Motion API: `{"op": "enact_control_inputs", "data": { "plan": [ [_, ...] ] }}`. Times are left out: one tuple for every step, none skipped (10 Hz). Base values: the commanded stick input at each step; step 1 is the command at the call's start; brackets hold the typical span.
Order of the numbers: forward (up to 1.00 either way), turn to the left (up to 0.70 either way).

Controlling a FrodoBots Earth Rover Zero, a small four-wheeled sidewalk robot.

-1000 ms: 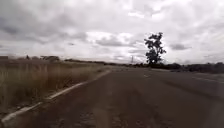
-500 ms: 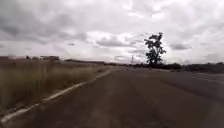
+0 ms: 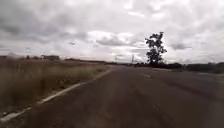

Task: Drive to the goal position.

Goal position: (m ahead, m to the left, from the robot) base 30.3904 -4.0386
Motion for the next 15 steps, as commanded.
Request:
{"op": "enact_control_inputs", "data": {
  "plan": [
    [0.50,0.00],
    [0.50,0.00],
    [0.50,0.00],
    [0.50,0.00],
    [0.50,0.00],
    [0.50,0.00],
    [0.50,0.00],
    [0.50,0.00],
    [0.50,0.00],
    [0.50,0.00],
    [0.50,0.00],
    [0.50,0.00],
    [0.50,0.00],
    [0.50,0.00],
    [0.50,0.00]
  ]
}}
